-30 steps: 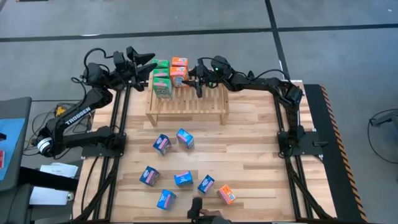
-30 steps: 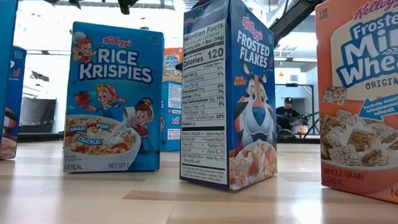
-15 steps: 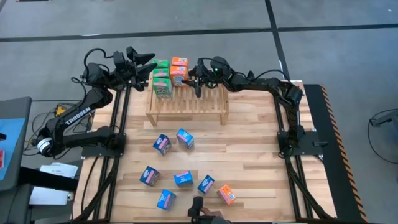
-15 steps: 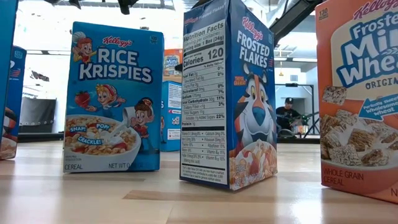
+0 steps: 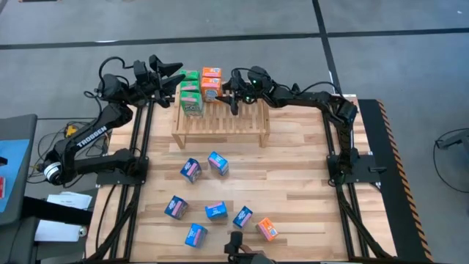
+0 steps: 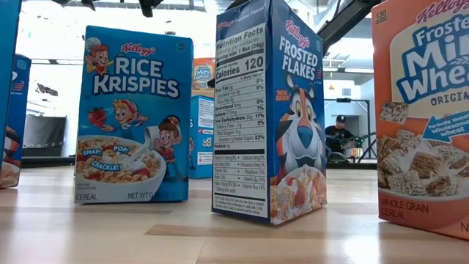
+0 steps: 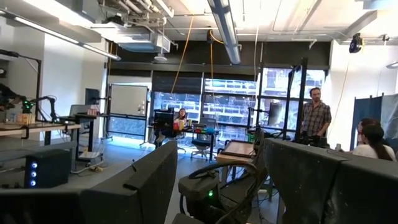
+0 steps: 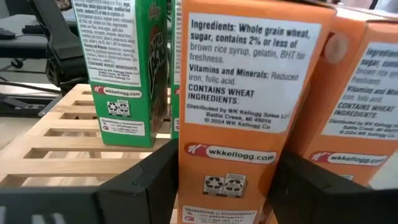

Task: Stack cereal on shelf
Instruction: Put the right orange cereal box on the shelf aligned with the other orange cereal box

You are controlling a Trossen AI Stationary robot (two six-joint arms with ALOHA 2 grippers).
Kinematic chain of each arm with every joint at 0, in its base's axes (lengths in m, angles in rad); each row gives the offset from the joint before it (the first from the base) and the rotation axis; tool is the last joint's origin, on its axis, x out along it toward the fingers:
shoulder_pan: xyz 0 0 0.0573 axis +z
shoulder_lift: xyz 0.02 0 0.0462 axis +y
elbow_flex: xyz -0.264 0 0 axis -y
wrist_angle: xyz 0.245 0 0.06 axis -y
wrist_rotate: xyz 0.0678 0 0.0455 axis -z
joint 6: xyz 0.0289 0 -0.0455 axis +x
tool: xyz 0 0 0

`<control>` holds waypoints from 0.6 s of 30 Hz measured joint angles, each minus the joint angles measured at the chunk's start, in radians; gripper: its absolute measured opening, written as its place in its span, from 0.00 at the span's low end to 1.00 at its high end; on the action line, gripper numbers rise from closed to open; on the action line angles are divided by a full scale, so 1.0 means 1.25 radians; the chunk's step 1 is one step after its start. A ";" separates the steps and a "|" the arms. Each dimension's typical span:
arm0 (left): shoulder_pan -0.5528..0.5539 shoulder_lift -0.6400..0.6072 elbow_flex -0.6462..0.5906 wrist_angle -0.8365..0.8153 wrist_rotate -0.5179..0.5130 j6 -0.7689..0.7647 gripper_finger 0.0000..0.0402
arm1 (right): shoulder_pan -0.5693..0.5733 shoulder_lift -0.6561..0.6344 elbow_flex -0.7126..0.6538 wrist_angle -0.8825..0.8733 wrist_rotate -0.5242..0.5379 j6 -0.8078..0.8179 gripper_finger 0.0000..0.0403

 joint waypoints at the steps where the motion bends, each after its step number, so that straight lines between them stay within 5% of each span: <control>1: 0.000 0.000 0.000 0.000 0.000 -0.002 0.57 | -0.003 -0.007 0.000 -0.015 0.000 0.004 0.58; 18: 0.000 0.001 0.000 -0.002 -0.004 -0.006 0.57 | 0.002 -0.045 0.000 -0.102 -0.004 0.000 0.58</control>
